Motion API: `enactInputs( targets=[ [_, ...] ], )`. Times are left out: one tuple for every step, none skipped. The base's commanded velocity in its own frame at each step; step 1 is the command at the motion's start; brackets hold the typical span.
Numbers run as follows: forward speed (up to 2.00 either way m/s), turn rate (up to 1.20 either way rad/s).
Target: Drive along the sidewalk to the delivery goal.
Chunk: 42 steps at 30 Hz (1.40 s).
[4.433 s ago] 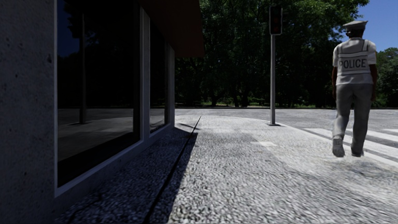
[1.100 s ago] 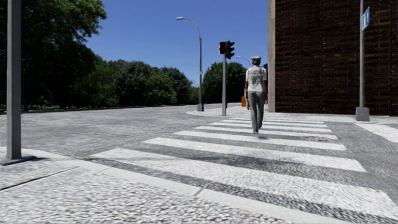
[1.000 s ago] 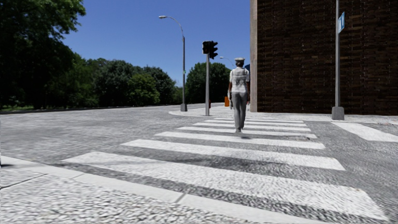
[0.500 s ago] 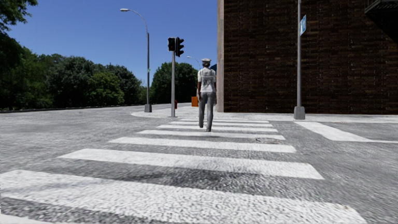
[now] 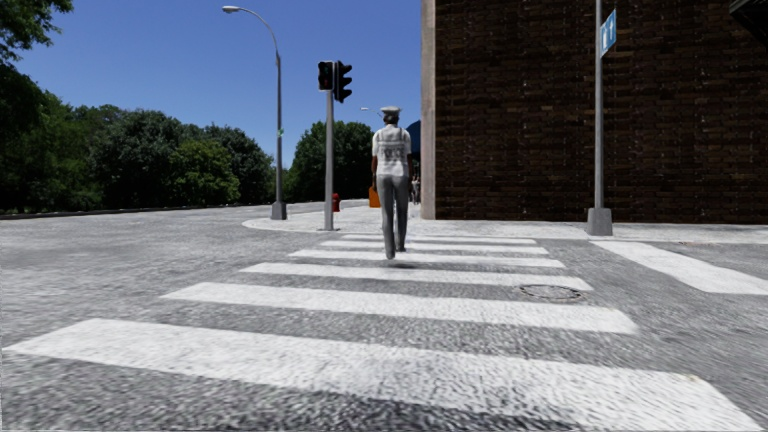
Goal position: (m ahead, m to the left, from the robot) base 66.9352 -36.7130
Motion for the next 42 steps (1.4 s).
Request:
enactInputs(
  targets=[
    [2.0,0.0],
    [2.0,-0.3],
    [2.0,-0.57],
    [2.0,-0.83],
    [2.0,-0.94],
    [2.0,-0.92],
    [2.0,-0.07],
    [2.0,-0.07],
    [2.0,0.0],
    [2.0,0.0],
    [2.0,0.0],
    [2.0,0.0],
    [2.0,0.0],
    [2.0,0.0],
    [2.0,0.0],
    [2.0,0.0],
    [2.0,0.0],
    [2.0,0.0],
    [2.0,0.0],
    [2.0,0.0],
    [2.0,0.0],
    [2.0,0.0],
    [2.0,0.0],
    [2.0,0.0],
    [2.0,0.0],
    [2.0,0.0],
    [2.0,0.0],
    [2.0,0.0],
    [2.0,0.0],
    [2.0,0.0],
    [2.0,0.0],
    [2.0,0.0],
    [2.0,0.0],
    [2.0,0.0],
    [2.0,0.0],
    [2.0,0.0],
    [2.0,-0.17],
    [2.0,-0.17],
    [2.0,-0.42],
    [1.99,-0.52],
    [1.94,-0.66],
    [1.89,-0.73]
  ],
)
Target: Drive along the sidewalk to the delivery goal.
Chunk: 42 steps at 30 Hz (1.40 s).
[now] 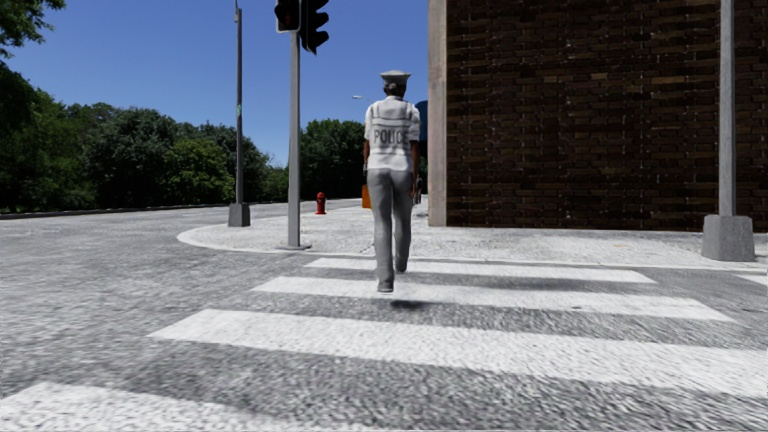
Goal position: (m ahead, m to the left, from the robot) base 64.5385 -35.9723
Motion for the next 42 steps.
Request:
enactInputs(
  targets=[
    [1.89,-0.73],
    [1.87,-0.75],
    [1.85,-0.75],
    [1.84,-0.72],
    [1.84,0.0],
    [1.83,0.0],
    [1.83,0.0],
    [1.83,0.0],
    [1.83,0.0],
    [1.83,0.0],
    [1.83,0.0],
    [1.83,0.0],
    [1.83,0.0],
    [1.83,0.0],
    [1.83,0.0],
    [1.83,0.0],
    [1.83,0.0],
    [1.83,0.0],
    [1.83,0.0],
    [1.83,0.0],
    [1.83,0.0],
    [1.83,0.0],
    [1.83,0.0],
    [1.83,0.0],
    [1.83,0.0],
    [1.83,0.0],
    [1.83,0.0],
    [1.83,0.0],
    [1.83,0.0],
    [1.83,0.0],
    [1.83,0.0],
    [1.83,0.0],
    [1.83,0.0],
    [1.83,0.0],
    [1.83,0.0],
    [1.83,0.0],
    [1.83,0.0],
    [1.83,0.0],
    [1.83,0.0],
    [1.83,0.0],
    [1.83,0.0],
    [1.83,0.0]
  ],
)
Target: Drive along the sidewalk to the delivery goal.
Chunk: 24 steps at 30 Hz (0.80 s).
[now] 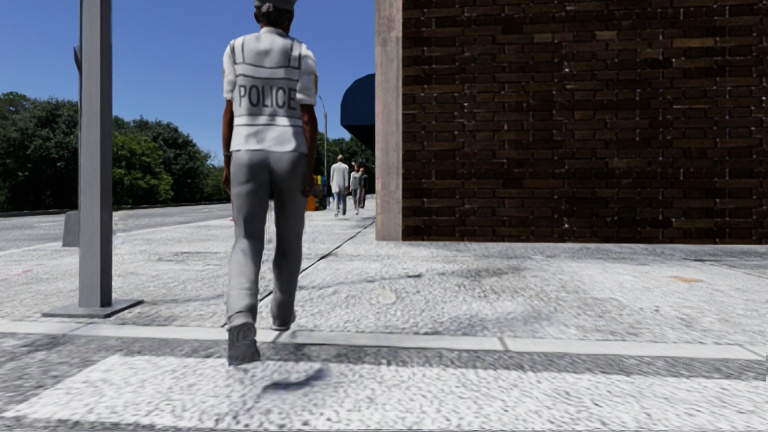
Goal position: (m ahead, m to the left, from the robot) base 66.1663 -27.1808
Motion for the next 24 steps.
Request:
enactInputs(
  targets=[
    [1.83,0.0],
    [1.83,0.0],
    [1.83,0.0],
    [1.82,0.0],
    [1.77,0.0],
    [1.77,0.0],
    [1.71,0.0],
    [1.62,0.0],
    [1.51,0.0],
    [1.51,0.0],
    [1.5,0.0],
    [1.49,0.0],
    [1.49,0.0],
    [1.49,0.0],
    [1.49,0.05],
    [1.49,0.14],
    [1.49,0.24],
    [1.49,0.24],
    [1.49,0.34],
    [1.49,0.4],
    [1.49,0.44],
    [1.49,0.46],
    [1.49,0.46],
    [1.49,0.48]
  ],
)
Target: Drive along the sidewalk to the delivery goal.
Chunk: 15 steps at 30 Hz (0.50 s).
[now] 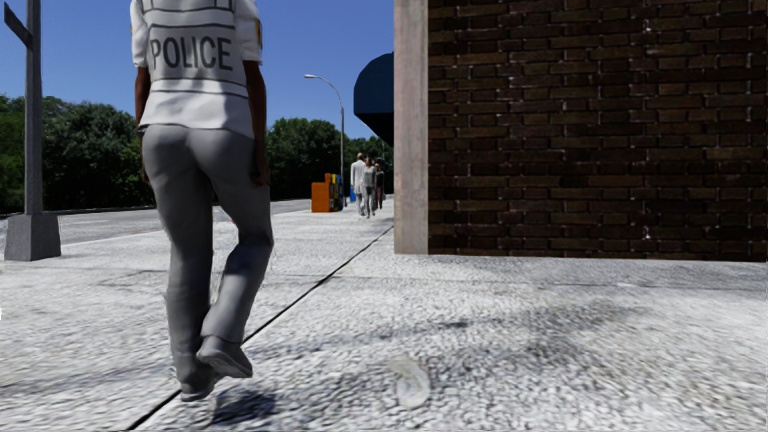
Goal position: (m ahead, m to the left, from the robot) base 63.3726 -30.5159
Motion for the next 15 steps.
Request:
enactInputs(
  targets=[
    [1.49,0.51],
    [1.49,0.57],
    [1.49,0.6],
    [1.49,0.61],
    [1.49,0.61],
    [1.49,0.61],
    [1.49,0.61],
    [1.49,0.61],
    [1.49,0.61],
    [1.49,0.61],
    [1.49,0.61],
    [1.49,0.61],
    [1.49,0.61],
    [1.49,0.61],
    [1.49,0.61]
  ],
)
